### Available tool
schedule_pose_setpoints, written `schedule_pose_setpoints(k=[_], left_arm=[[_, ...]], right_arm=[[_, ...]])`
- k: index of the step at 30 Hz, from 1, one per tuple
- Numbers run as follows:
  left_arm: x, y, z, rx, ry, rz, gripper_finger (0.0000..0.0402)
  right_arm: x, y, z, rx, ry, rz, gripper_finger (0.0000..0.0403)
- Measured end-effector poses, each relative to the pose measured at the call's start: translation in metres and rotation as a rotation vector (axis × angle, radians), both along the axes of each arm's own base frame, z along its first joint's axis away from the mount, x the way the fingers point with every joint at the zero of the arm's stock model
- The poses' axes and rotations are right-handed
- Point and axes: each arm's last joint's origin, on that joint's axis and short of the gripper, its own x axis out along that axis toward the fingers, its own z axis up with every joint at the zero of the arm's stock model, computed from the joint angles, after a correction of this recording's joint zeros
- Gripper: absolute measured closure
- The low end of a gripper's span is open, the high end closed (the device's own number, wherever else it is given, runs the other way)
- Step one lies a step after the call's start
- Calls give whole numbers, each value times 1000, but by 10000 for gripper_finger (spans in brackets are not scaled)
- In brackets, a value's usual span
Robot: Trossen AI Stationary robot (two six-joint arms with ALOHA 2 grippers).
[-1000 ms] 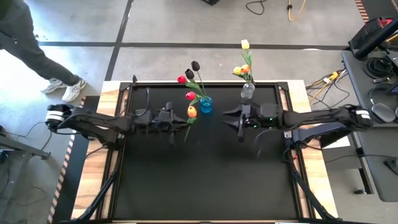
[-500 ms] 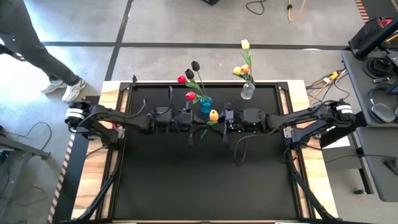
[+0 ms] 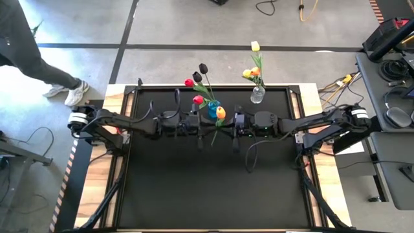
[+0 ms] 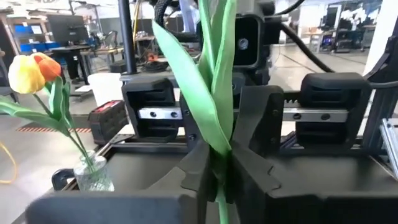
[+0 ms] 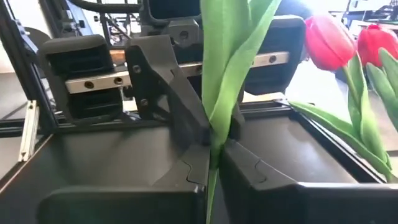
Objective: Sort flowers into vase by color
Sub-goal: Put the orange flower into the transparent vase
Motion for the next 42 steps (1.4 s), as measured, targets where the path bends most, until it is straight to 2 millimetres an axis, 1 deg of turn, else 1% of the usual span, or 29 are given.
schedule_pose_setpoints(k=[4, 8, 13, 16, 18, 21, 23, 27, 31, 36, 42], left_arm=[[-1, 1, 1, 2, 12, 1, 323], [-5, 0, 3, 2, 11, -33, 275], [-13, -1, -7, -2, 34, -32, 224], [-21, -1, -15, -13, 21, -26, 206], [-27, -1, -24, -25, 21, -25, 199], [-36, -1, -32, -40, 5, -24, 194], [-44, -1, -39, -55, 4, -3, 194], [-60, 1, -48, -73, -8, 53, 194], [-76, 2, -51, -91, -20, 93, 193], [-92, 2, -51, -110, -46, 104, 193], [-98, 2, -48, -117, -68, 104, 193]], right_arm=[[-1, 0, 1, -5, 3, 1, 388], [-8, 0, 9, -31, 1, -27, 388], [-22, -3, 25, -88, -2, -102, 389], [-35, -4, 35, -141, 4, -167, 389], [-46, -7, 41, -187, 33, -260, 390], [-66, -13, 48, -260, 103, -457, 390], [-79, -16, 55, -291, 114, -559, 390], [-99, -26, 65, -342, 114, -712, 390], [-114, -43, 65, -360, 128, -846, 390], [-126, -68, 60, -357, 161, -971, 390], [-126, -94, 51, -290, 157, -950, 390]])
